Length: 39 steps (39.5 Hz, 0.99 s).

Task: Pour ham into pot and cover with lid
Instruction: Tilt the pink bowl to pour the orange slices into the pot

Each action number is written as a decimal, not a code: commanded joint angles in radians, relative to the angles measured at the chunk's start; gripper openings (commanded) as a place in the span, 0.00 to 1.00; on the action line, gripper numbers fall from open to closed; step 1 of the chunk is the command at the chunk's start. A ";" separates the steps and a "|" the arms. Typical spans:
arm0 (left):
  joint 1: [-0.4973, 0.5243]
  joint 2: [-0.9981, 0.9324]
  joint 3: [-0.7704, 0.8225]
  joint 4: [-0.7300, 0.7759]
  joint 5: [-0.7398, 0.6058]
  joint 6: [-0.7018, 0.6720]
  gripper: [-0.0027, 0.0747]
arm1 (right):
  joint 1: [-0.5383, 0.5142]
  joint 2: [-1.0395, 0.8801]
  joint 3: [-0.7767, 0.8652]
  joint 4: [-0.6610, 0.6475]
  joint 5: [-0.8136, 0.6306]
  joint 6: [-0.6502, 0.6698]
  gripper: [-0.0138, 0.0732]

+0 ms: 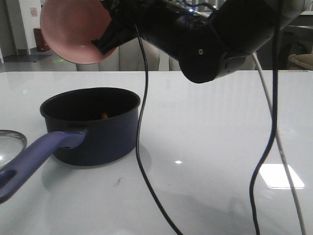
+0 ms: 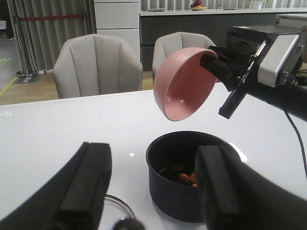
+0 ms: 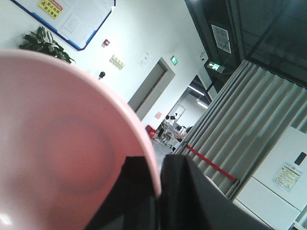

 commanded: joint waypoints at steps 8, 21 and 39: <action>-0.008 0.012 -0.027 0.001 -0.075 -0.002 0.58 | 0.000 -0.097 -0.028 0.120 0.031 0.219 0.32; -0.008 0.012 -0.027 0.001 -0.075 -0.002 0.58 | -0.001 -0.257 -0.032 0.253 0.606 0.280 0.32; -0.008 0.012 -0.027 0.001 -0.075 -0.002 0.58 | -0.135 -0.477 -0.032 0.285 1.265 0.280 0.32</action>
